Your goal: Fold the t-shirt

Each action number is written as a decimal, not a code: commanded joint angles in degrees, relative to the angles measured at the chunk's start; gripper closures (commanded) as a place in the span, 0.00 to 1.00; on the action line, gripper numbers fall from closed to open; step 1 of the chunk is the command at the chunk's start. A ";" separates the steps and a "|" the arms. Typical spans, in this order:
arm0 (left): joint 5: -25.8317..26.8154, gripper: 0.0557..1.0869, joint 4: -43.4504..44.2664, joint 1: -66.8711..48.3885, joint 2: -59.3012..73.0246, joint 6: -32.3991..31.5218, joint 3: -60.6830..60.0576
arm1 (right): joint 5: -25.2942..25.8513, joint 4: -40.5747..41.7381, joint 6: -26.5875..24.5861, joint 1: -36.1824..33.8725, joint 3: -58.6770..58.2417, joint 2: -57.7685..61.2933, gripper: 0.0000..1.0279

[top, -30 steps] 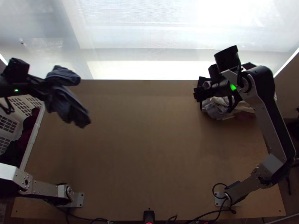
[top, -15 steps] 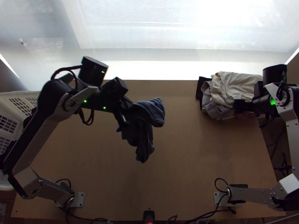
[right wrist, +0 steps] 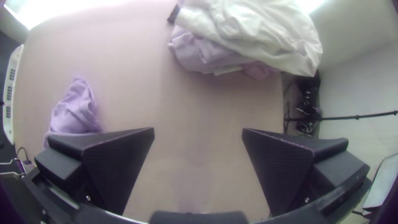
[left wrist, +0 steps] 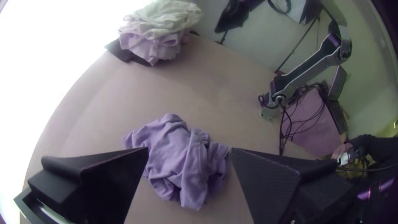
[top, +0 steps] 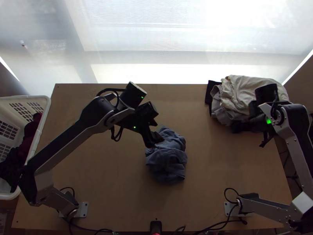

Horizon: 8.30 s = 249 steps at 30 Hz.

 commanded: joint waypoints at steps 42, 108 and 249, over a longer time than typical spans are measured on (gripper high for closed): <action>-3.56 0.04 7.46 37.38 -27.89 3.75 -42.86 | -1.39 15.34 -2.21 59.31 4.50 23.31 0.10; -3.47 0.04 7.64 44.41 -33.34 10.87 -47.08 | 1.60 25.45 -7.22 59.49 2.57 29.28 0.97; -2.50 0.81 14.49 40.63 11.75 5.95 -5.95 | 14.60 67.54 -5.46 0.43 -18.35 10.56 0.97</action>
